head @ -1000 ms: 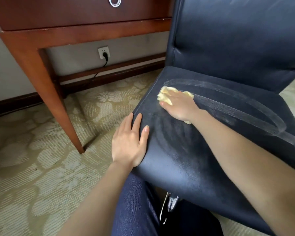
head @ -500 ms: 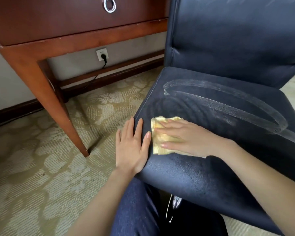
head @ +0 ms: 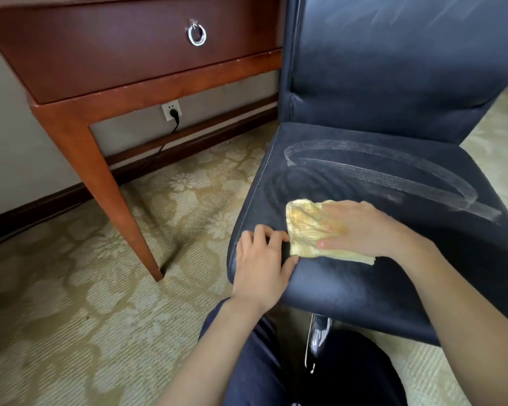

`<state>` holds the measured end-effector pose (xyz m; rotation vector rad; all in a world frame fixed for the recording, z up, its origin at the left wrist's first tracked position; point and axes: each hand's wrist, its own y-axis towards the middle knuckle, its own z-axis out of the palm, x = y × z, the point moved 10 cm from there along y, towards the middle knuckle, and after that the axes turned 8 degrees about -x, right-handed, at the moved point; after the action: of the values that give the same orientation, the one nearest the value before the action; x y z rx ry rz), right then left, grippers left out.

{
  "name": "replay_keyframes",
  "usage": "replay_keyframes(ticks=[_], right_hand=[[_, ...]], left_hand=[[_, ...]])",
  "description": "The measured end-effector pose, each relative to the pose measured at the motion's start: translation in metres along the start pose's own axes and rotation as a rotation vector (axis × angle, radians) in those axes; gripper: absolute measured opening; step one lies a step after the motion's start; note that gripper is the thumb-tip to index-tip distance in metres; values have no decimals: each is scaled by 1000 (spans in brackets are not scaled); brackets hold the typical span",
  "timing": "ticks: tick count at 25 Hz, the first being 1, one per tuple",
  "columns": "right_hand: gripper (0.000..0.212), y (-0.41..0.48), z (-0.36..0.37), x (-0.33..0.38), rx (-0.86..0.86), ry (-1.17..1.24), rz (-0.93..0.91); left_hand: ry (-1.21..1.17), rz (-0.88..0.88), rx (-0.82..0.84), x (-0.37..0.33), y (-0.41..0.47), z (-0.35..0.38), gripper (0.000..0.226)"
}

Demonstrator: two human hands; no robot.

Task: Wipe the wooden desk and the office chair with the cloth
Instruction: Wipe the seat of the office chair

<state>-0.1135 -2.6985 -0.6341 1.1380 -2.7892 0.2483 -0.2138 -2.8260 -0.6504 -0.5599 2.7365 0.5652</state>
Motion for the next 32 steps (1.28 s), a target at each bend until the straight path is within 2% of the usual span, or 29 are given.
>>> replay_keyframes(ticks=[2, 4, 6, 8, 10, 13, 14, 15, 17, 21, 25, 27, 29, 30, 32], right_hand=[[74, -4, 5, 6, -9, 18, -3], [60, 1, -4, 9, -88, 87, 24], [37, 6, -13, 16, -155, 169, -1], [33, 7, -21, 21, -191, 306, -47], [34, 6, -34, 19, -246, 521, -59], [36, 6, -44, 7, -296, 936, 10], [35, 7, -42, 2, -297, 1082, 59], [34, 7, -38, -2, -288, 1200, 111], [29, 7, -27, -1, -214, 1310, 172], [27, -4, -11, 25, 40, 1311, 46], [16, -12, -12, 41, -22, 1270, -29], [16, -14, -11, 36, -75, 1360, 13], [9, -14, -19, 12, -246, 1465, 106], [11, -16, -29, -9, -408, 1389, 157], [17, -21, -55, -42, -725, 932, 223]], left_hand=[[-3, 37, -2, -3, 0, -3, 38], [-13, 26, 20, -4, 0, -2, 39], [-61, -61, 47, 0, 2, -1, 40], [-122, -155, 43, 5, 8, -2, 41], [-318, -261, -9, 8, 16, -6, 38], [-846, -411, -156, 7, 26, -18, 10], [-961, -410, -199, 4, 30, -25, 2], [-1039, -391, -237, 0, 35, -34, 4], [-1094, -314, -300, -5, 45, -53, 5], [-936, -163, -328, -16, 64, -85, 7], [-869, -58, -229, -22, 71, -91, 4], [-879, -60, -220, -16, 72, -87, 6], [-924, -168, -193, -2, 72, -70, 14], [-920, -230, -172, 5, 70, -58, 18], [-791, -327, -114, 19, 61, -33, 21]])
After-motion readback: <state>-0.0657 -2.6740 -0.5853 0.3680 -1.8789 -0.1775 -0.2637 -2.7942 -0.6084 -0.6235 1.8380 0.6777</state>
